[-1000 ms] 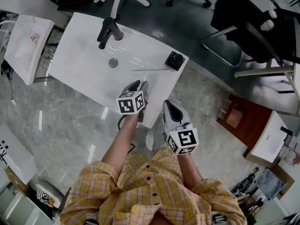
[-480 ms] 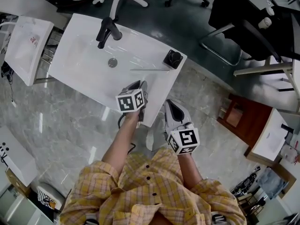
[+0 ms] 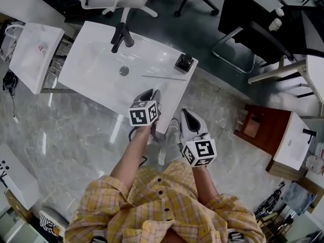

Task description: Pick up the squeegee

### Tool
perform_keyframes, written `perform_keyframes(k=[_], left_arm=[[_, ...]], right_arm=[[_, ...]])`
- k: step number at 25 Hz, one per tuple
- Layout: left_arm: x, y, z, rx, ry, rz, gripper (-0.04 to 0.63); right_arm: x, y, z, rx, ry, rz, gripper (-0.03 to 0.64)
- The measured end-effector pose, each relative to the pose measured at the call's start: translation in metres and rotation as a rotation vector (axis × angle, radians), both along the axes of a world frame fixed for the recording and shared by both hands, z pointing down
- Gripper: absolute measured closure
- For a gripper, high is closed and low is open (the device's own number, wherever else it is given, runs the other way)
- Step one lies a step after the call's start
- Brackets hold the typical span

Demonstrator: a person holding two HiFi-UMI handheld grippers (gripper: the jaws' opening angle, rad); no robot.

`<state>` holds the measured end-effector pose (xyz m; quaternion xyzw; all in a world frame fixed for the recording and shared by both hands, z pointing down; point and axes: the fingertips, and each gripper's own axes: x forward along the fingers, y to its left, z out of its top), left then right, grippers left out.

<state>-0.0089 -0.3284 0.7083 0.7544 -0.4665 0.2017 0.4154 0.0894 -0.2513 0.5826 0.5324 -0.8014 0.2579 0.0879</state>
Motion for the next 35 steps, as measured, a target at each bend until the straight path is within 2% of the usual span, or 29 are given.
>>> perform_keyframes(k=[20, 35], left_arm=[[-0.024, 0.056, -0.109, 0.289, 0.009, 0.065, 0.499], [-0.048, 0.101, -0.180, 0.468, -0.050, 0.090, 0.499]], right_arm=[[-0.030, 0.065, -0.074, 0.133, 0.053, 0.048, 0.618], [-0.050, 0.095, -0.109, 0.201, 0.041, 0.062, 0.618]])
